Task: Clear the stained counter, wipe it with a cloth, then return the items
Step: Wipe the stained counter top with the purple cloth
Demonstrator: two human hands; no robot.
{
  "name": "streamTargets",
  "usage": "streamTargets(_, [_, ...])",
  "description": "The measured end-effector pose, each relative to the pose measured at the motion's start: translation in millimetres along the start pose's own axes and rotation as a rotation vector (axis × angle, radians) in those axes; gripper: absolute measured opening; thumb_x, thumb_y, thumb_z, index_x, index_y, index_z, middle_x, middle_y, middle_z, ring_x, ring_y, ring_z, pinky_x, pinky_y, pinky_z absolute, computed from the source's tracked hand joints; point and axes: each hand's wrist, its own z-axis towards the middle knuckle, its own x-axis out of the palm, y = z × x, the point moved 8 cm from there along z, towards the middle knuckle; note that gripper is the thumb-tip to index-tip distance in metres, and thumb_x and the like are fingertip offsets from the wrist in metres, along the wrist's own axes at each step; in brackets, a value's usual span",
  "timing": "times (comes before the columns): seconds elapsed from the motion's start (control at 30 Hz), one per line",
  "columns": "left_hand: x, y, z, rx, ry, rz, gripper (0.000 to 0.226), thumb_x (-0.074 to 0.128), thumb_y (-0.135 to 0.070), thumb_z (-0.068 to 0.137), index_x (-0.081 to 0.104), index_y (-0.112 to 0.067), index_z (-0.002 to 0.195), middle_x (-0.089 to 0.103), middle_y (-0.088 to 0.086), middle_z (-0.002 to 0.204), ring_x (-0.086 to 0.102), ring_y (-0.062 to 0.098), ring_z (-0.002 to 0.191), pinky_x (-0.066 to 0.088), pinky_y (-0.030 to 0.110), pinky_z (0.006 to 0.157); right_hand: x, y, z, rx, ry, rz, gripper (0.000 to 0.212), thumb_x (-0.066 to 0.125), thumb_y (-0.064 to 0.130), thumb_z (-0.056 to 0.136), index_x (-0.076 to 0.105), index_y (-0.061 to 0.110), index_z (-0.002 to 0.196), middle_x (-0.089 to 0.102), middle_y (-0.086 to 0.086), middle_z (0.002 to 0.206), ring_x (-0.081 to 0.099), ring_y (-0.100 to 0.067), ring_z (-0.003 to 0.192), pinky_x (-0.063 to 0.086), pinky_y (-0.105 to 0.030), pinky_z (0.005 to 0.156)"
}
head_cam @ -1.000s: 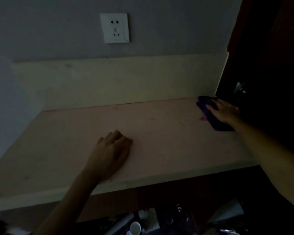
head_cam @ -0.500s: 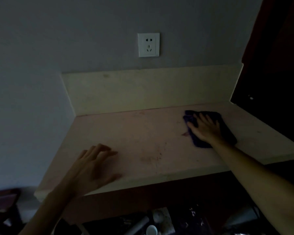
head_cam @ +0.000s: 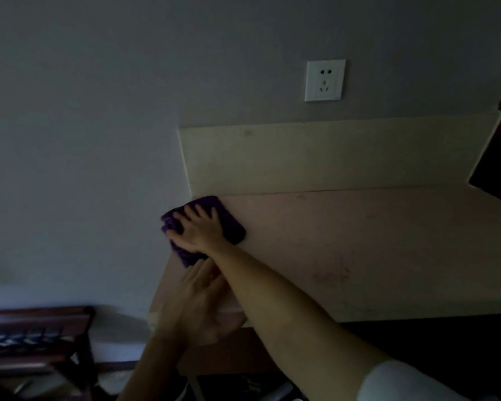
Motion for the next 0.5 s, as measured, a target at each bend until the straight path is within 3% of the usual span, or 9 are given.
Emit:
streamTargets(0.1, [-5.7,-2.0,-2.3,0.023,-0.061,-0.011,0.064,0.052,-0.06,0.089,0.069,-0.01,0.127,0.063,0.01,0.127,0.063,0.027,0.104,0.046,0.031,0.09,6.8,17.6,1.3,-0.111,0.046,-0.057,0.063,0.017,0.06,0.094,0.024,0.035,0.151,0.016,0.005,0.162,0.003,-0.024,0.151,-0.003,-0.057,0.118])
streamTargets(0.23, [-0.3,-6.9,-2.6,0.07,-0.026,0.08,0.068,0.057,-0.061,0.087,0.068,-0.008,0.128,0.064,0.013,0.13,0.063,0.032,0.115,0.045,0.037,0.098,5.3,10.0,-15.5,-0.139,0.039,-0.053,0.064,0.017,0.063,0.094,0.022,0.036,0.151,0.013,0.006,0.163,0.003,-0.022,0.151,-0.001,-0.058,0.118])
streamTargets(0.37, [-8.4,-16.1,-2.0,0.11,-0.109,0.139,0.06,0.064,-0.052,0.082,0.074,-0.005,0.117,0.065,0.017,0.119,0.059,0.032,0.107,0.043,0.037,0.093,-0.5,-29.4,-54.4,-0.149,0.072,-0.036,0.067,0.021,0.07,0.091,0.017,0.041,0.151,0.007,0.008,0.164,0.001,-0.019,0.151,-0.003,-0.056,0.118])
streamTargets(0.5, [6.6,-6.5,-4.7,0.101,0.04,0.236,0.06,0.065,-0.054,0.081,0.074,-0.007,0.117,0.065,0.013,0.108,0.063,0.033,0.087,0.045,0.04,0.075,-31.5,-124.1,-112.0,-0.052,0.02,-0.065,0.067,0.019,0.072,0.09,0.016,0.044,0.15,0.006,0.01,0.164,0.002,-0.017,0.151,-0.002,-0.051,0.118])
